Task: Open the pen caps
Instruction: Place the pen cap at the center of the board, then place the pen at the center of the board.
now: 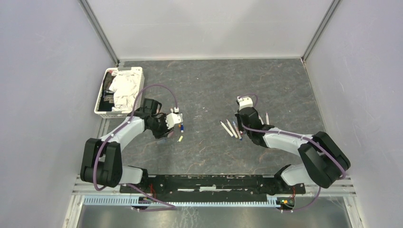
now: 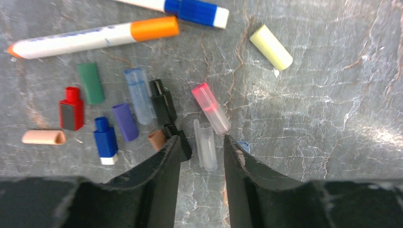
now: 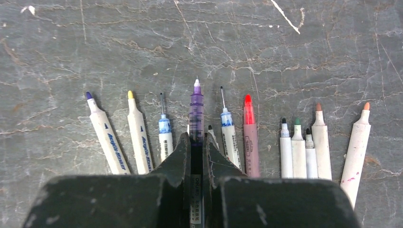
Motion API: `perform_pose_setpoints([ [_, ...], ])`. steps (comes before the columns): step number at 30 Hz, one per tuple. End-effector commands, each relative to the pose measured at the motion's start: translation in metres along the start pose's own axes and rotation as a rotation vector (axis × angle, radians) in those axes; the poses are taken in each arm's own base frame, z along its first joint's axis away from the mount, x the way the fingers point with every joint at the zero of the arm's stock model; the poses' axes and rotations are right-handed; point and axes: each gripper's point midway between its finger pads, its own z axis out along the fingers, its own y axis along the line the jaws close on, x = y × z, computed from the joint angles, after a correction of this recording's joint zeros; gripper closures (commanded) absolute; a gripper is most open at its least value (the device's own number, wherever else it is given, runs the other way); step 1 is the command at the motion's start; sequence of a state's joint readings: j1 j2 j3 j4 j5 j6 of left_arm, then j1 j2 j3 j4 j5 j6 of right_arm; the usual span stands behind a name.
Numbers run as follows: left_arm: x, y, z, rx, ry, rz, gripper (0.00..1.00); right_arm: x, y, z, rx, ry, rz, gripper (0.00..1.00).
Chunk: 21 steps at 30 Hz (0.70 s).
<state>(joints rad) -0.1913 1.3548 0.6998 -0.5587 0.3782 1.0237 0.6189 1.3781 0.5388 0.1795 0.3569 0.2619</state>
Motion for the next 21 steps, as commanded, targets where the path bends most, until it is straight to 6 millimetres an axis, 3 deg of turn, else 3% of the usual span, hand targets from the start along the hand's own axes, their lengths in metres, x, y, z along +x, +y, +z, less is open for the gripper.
perform_pose_setpoints([
  [1,-0.034,0.015,-0.022,-0.014,-0.084,-0.079,0.48,-0.003,-0.007,0.008,0.031,-0.032,0.005,1.00],
  [4,-0.055,0.026,-0.046,-0.044,-0.128,-0.109,0.36,0.000,-0.009,0.009,0.033,-0.027,0.009,0.96],
  [7,-0.079,0.041,-0.076,-0.095,-0.181,-0.159,0.24,0.002,-0.009,0.010,0.028,-0.019,0.009,0.83],
  [10,-0.095,0.046,-0.100,-0.097,-0.218,-0.207,0.22,0.002,-0.004,0.012,0.010,0.000,-0.002,0.72],
  [15,-0.106,0.045,-0.121,-0.076,-0.227,-0.241,0.21,-0.004,-0.002,0.009,-0.005,-0.003,-0.001,0.65],
  [18,-0.108,0.047,-0.131,-0.093,-0.235,-0.264,0.17,-0.017,-0.004,0.002,0.006,-0.040,0.027,0.65],
  [19,-0.108,0.048,-0.135,-0.103,-0.241,-0.272,0.06,-0.026,-0.004,-0.002,0.002,-0.065,0.040,0.64],
  [21,-0.109,0.056,-0.147,-0.145,-0.259,-0.290,0.00,-0.048,0.000,-0.009,-0.021,-0.119,0.071,0.59],
])
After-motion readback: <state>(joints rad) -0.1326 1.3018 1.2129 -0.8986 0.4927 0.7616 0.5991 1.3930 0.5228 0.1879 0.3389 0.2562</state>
